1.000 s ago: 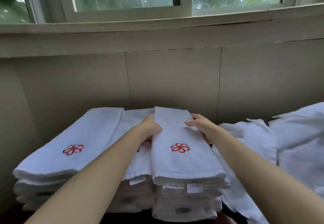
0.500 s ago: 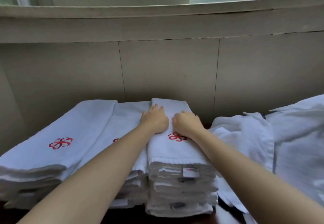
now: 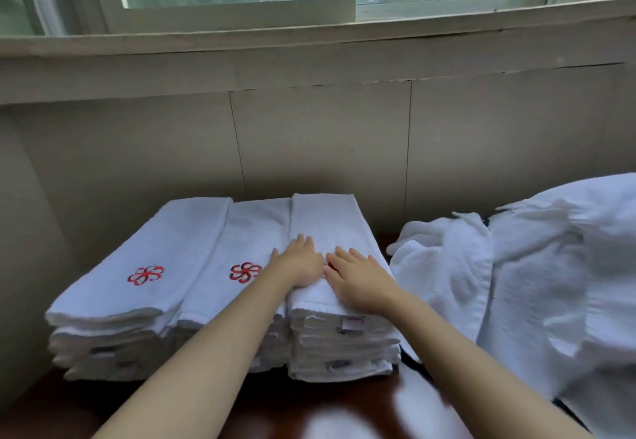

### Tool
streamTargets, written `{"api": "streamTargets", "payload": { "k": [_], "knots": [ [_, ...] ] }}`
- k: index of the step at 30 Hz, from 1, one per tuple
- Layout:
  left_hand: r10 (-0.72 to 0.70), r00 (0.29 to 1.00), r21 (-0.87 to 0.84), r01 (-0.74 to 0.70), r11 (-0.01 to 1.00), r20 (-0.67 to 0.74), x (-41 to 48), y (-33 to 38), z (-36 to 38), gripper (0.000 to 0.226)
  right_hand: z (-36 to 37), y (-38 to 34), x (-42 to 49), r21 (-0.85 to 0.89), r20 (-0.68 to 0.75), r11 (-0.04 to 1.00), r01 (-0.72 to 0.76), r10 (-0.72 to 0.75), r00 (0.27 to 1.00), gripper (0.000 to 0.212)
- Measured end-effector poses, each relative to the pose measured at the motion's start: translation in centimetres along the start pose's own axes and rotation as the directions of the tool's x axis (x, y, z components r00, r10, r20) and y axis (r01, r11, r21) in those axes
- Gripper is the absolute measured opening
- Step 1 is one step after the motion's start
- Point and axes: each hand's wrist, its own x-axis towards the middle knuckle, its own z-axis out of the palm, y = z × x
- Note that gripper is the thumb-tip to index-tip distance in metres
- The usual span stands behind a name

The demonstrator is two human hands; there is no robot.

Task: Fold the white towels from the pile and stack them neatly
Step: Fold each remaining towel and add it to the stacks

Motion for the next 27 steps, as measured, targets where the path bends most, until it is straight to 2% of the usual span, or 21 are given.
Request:
{"api": "streamTargets", "payload": {
  "k": [3,6,10,12,16,20,24,27],
  "knots": [
    [0.021,0.998,0.014,-0.020,1.000,-0.052,-5.3,0.5,1.4,0.058,0.3,-1.2,-4.6,-0.020,-0.019,1.000,-0.023,0.023,1.000,0.049],
    [0.006,0.993,-0.022,-0.008,1.000,-0.114,-10.0,1.0,2.3,0.059,-0.3,-1.7,-9.3,-0.002,0.022,1.000,-0.027,0.027,0.999,0.056],
    [0.010,0.988,0.002,-0.009,1.000,-0.154,-15.0,2.5,3.5,0.065,-2.5,-0.7,-15.5,0.159,0.065,0.983,-0.091,0.081,0.995,0.053],
    [0.017,0.992,0.018,-0.014,1.000,-0.129,-16.9,3.5,3.7,0.068,-3.8,0.7,-18.7,0.197,0.071,0.969,-0.149,0.138,0.988,0.049],
    [0.078,0.996,-0.043,-0.079,0.996,-0.032,-19.2,6.8,4.2,0.070,-6.3,4.8,-24.4,0.126,0.099,0.949,-0.289,0.278,0.956,0.044],
    [0.182,0.981,-0.144,-0.189,0.971,-0.062,-19.9,11.2,5.0,0.064,-8.9,8.9,-28.7,0.134,0.018,0.903,-0.407,0.409,0.913,0.033],
    [0.284,0.956,-0.218,-0.294,0.931,-0.075,-19.0,16.3,6.4,0.054,-10.0,12.8,-31.7,0.140,-0.081,0.806,-0.575,0.588,0.805,0.039],
    [0.339,0.940,-0.338,-0.334,0.880,-0.048,-18.2,20.0,7.9,0.052,-9.0,14.5,-32.9,0.070,-0.013,0.746,-0.662,0.664,0.748,0.036]
  ]
}}
